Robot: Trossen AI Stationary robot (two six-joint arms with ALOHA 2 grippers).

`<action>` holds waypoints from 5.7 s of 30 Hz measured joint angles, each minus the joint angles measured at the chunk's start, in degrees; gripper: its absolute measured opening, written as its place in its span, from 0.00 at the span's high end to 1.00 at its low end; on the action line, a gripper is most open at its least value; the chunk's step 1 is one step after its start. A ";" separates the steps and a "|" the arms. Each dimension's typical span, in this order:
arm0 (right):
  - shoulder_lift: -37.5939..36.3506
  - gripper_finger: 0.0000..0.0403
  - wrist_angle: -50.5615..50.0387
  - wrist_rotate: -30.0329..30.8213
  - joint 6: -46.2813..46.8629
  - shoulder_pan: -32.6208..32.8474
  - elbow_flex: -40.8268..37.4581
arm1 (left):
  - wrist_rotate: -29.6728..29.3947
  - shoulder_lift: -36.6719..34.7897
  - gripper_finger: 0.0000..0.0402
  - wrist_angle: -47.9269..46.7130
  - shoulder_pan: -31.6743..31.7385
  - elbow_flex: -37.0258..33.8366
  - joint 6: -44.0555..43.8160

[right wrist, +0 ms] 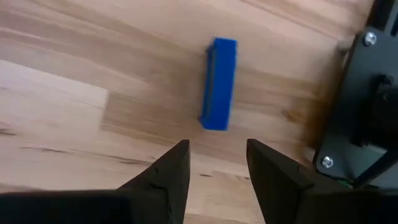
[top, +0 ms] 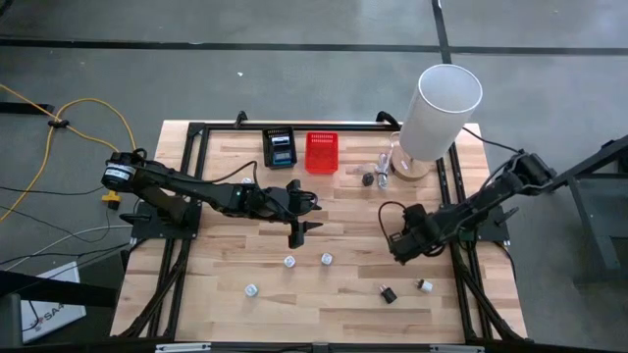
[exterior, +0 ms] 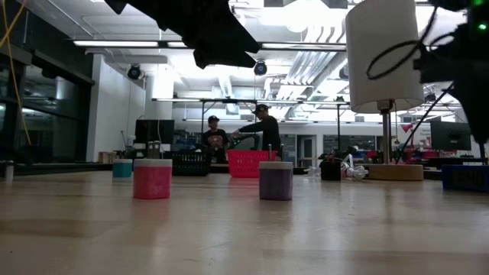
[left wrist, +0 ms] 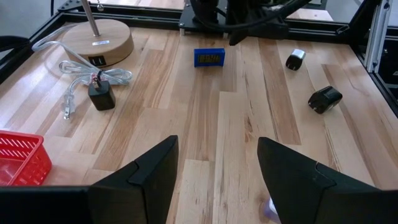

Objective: Pick & Place Office items
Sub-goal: Put the blue digital timer into the black basket

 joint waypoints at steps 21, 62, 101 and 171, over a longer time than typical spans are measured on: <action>-4.17 0.64 13.25 1.95 2.39 1.00 -10.97 | -0.01 0.00 0.47 0.00 0.00 0.00 -0.01; -4.12 0.77 17.53 1.06 0.44 -1.80 -14.14 | 0.00 0.00 0.47 0.00 0.00 0.00 -0.01; -6.32 0.85 19.83 9.09 -19.18 -2.85 -7.49 | 0.01 0.00 0.47 0.00 0.00 0.00 -0.01; -1.06 0.85 72.36 0.43 -97.03 -18.63 -2.31 | -0.01 0.00 0.47 2.34 0.22 0.02 -0.01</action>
